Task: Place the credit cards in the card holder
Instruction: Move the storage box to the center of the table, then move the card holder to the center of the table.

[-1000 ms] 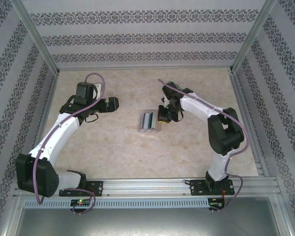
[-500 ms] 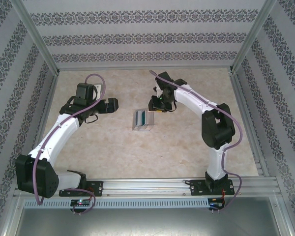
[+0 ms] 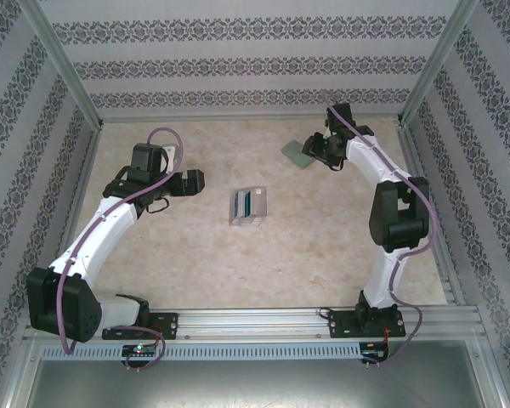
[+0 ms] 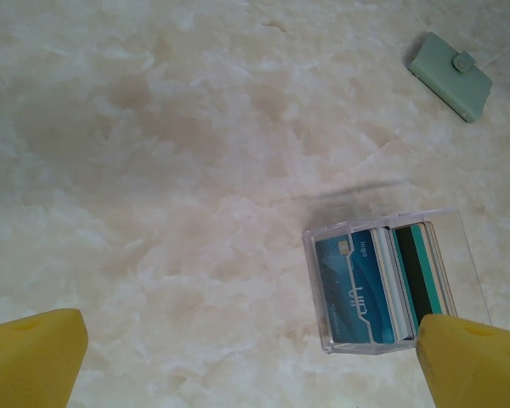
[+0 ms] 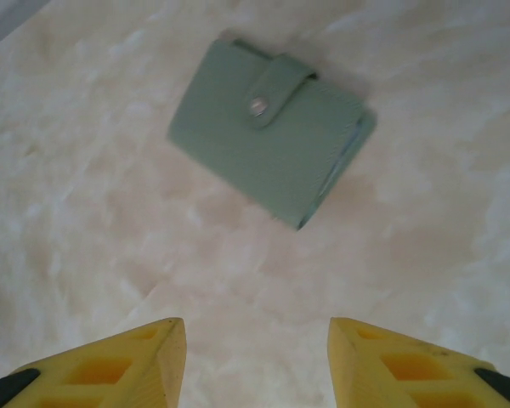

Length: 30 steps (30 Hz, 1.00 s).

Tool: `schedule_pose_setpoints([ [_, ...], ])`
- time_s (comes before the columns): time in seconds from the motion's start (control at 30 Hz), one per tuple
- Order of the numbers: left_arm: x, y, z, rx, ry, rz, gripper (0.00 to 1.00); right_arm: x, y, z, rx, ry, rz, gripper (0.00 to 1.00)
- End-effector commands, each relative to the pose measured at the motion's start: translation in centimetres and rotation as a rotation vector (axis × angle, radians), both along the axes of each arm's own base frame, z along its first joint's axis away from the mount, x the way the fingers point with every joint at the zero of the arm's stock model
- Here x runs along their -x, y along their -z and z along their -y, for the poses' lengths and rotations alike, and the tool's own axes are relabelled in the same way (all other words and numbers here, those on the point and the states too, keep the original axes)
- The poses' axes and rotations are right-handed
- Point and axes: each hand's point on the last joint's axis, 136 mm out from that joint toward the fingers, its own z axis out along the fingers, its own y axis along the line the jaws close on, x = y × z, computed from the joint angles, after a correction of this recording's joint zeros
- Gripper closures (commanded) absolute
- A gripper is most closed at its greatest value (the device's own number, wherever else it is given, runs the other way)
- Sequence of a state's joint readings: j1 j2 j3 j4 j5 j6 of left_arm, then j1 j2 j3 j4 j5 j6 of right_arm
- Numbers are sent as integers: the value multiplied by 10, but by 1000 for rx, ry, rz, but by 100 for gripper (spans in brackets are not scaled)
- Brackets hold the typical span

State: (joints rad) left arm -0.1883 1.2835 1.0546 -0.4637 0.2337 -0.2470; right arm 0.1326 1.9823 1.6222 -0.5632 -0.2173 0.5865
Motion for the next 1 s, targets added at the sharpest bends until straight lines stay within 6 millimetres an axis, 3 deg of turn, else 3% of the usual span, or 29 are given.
schedule_pose_setpoints([
  [0.0,5,-6,-2,-39,17,32,0,-18,19,-4,-57,91,-25,50],
  [0.3,4,-6,-2,-37,15,35,0,-42,74,-15,-208,200,-76,52],
  [0.47,4,-5,-2,-40,19,31,0,-51,87,-9,-223,235,-60,55],
  [0.5,4,-6,-1,-37,20,34,0,-53,89,-8,-238,241,-63,60],
  [0.8,4,-2,-1,-47,27,25,0,-52,84,-9,-278,233,-5,97],
  [0.97,4,1,1,-38,30,15,0,-48,68,-17,-362,220,61,100],
])
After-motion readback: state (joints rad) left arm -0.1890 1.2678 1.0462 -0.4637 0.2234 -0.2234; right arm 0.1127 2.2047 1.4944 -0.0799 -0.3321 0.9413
